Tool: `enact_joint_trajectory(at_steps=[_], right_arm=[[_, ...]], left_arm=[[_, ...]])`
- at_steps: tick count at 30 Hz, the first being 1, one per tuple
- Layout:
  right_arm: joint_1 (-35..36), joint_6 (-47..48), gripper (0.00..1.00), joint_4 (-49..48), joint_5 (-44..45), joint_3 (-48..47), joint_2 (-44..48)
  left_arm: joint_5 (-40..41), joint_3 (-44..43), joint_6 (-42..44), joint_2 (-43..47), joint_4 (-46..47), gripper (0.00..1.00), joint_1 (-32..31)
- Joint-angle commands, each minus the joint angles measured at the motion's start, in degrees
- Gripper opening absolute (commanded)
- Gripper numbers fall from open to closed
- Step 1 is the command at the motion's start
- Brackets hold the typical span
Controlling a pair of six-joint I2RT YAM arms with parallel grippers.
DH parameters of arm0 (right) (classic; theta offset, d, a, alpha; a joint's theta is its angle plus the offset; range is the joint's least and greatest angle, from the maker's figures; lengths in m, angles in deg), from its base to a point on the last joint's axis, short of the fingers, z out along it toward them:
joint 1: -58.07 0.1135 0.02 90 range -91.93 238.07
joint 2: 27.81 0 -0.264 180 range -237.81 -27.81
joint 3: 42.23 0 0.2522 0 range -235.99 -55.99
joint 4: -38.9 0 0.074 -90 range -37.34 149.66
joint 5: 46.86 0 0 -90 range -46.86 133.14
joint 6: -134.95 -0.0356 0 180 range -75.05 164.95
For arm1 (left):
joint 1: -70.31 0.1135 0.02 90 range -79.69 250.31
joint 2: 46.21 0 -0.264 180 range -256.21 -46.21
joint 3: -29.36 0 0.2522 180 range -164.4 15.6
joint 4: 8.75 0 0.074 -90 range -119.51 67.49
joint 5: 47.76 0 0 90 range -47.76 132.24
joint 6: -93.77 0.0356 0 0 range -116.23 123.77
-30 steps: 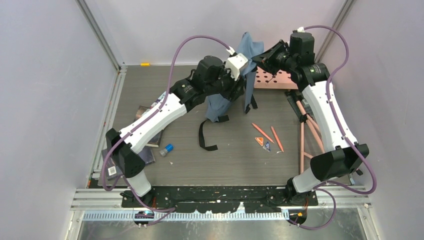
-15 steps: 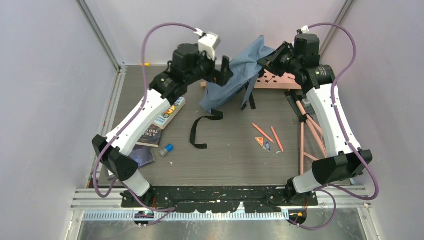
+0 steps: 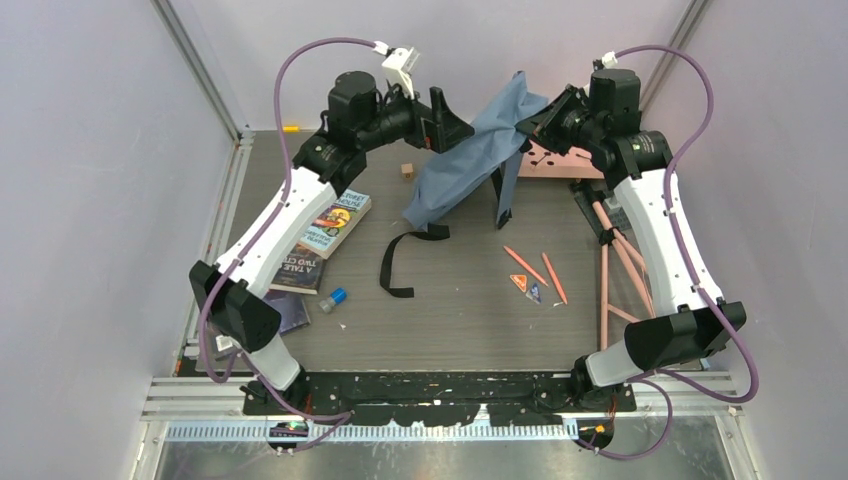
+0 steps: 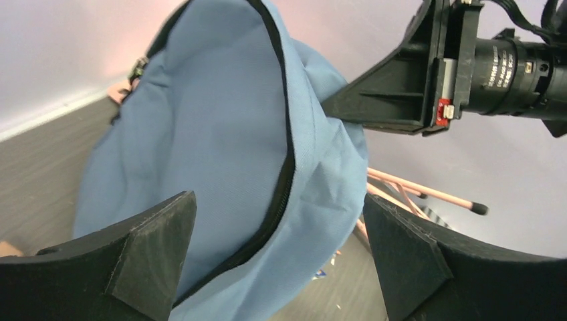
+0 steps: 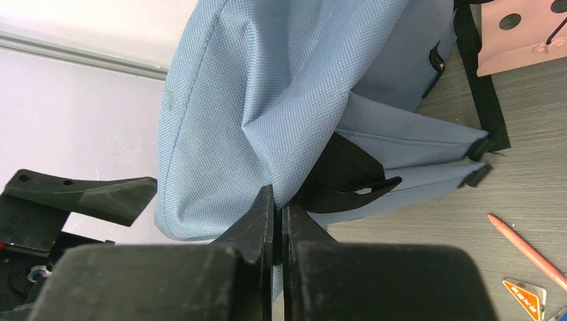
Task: Pack the student bag
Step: Place the student bag at the center of the board.
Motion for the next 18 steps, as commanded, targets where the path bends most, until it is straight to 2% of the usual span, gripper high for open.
enact_joint_trajectory(at_steps=[1,4,9,11,12,13,15,16,18], right_arm=[[-0.33,1.19,0.01,-2.67,-0.27,-0.70,3.33],[-0.33,1.28,0.01,-2.93,-0.30,-0.38,3.57],[-0.33,2.09,0.01,-2.79,-0.34,-0.05,4.37],[-0.33,2.95,0.01,-2.58,0.07,-0.02,4.76],[-0.33,3.29,0.00,-2.35,0.28,-0.14,4.83],[-0.33,3.91,0.00,-2.02,0.79,-0.39,5.04],[-0.35,4.81,0.01,-1.84,1.26,-0.99,5.42],[-0.34,5.09,0.01,-1.82,1.27,-1.36,5.56],[-0.21,6.19,0.01,-1.99,0.76,-2.43,6.00]], left_arm=[[-5.36,2.57,-4.43,-0.16,5.93,0.98,0.35],[-3.84,3.23,-1.06,-1.01,3.57,0.93,0.26],[-4.46,-0.81,2.13,-3.59,-1.29,0.70,-0.64],[-4.82,-1.51,2.38,-4.30,-2.16,0.55,-1.46],[-5.05,-1.84,2.47,-4.63,-2.51,0.45,-1.89],[-5.19,-2.30,2.56,-4.86,-2.94,0.28,-2.40],[-4.60,-3.41,2.88,-5.06,-3.33,0.08,-3.25],[-3.62,-4.02,3.33,-4.91,-3.66,0.01,-3.65],[-1.26,-5.42,4.87,-4.19,-3.75,0.00,-4.32]])
